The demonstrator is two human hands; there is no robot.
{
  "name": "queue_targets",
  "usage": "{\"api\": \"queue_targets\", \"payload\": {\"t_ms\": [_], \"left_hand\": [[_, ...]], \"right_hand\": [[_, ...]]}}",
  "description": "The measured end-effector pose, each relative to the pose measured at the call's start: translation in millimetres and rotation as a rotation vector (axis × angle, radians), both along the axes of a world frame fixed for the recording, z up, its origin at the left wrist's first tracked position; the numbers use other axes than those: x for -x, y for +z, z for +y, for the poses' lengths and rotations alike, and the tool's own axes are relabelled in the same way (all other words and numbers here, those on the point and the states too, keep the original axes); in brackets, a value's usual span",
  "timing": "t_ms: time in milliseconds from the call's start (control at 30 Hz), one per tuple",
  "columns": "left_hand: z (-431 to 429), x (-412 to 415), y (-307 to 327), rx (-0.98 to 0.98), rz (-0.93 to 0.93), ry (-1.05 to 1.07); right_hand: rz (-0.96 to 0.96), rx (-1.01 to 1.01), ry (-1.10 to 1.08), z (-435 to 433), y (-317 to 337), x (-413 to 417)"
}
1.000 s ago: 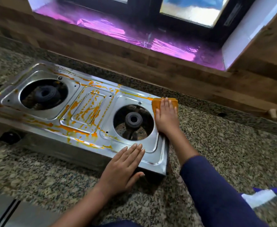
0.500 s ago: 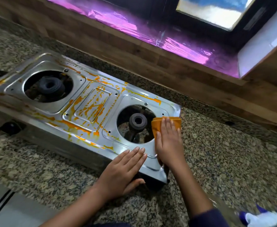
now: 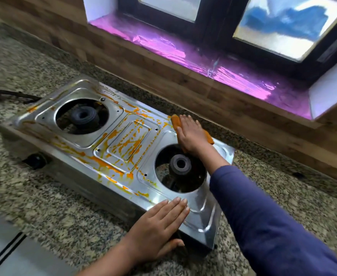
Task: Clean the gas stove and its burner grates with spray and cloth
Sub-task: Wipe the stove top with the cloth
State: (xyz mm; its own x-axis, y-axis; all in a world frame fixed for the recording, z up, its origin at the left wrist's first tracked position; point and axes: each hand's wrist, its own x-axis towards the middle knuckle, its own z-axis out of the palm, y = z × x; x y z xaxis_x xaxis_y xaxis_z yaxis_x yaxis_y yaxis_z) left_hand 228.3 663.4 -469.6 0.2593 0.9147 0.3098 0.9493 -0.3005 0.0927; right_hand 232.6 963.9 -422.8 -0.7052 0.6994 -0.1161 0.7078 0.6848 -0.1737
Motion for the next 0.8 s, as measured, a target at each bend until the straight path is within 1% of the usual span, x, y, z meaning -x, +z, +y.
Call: {"api": "queue_targets", "payload": {"t_ms": [133, 267, 333, 467, 533, 633, 800], "left_hand": [[1, 0, 1, -0.003, 0.026, -0.006], [1, -1, 0, -0.009, 0.025, 0.009], [0, -2, -1, -0.012, 0.003, 0.022], [0, -3, -4, -0.036, 0.009, 0.036], [1, -2, -5, -0.038, 0.014, 0.030], [1, -1, -4, -0.025, 0.017, 0.020], [1, -3, -3, -0.017, 0.006, 0.030]], "right_hand": [[-0.028, 0.051, 0.123, 3, 4, 36], [-0.011, 0.071, 0.286, 14, 7, 13], [0.021, 0.069, 0.278, 22, 6, -18], [0.020, 0.048, 0.168, 29, 0, -88], [0.005, 0.032, 0.161, 30, -1, -100], [-0.019, 0.023, 0.173, 29, -1, -79], [0.007, -0.007, 0.296, 13, -3, 14]]}}
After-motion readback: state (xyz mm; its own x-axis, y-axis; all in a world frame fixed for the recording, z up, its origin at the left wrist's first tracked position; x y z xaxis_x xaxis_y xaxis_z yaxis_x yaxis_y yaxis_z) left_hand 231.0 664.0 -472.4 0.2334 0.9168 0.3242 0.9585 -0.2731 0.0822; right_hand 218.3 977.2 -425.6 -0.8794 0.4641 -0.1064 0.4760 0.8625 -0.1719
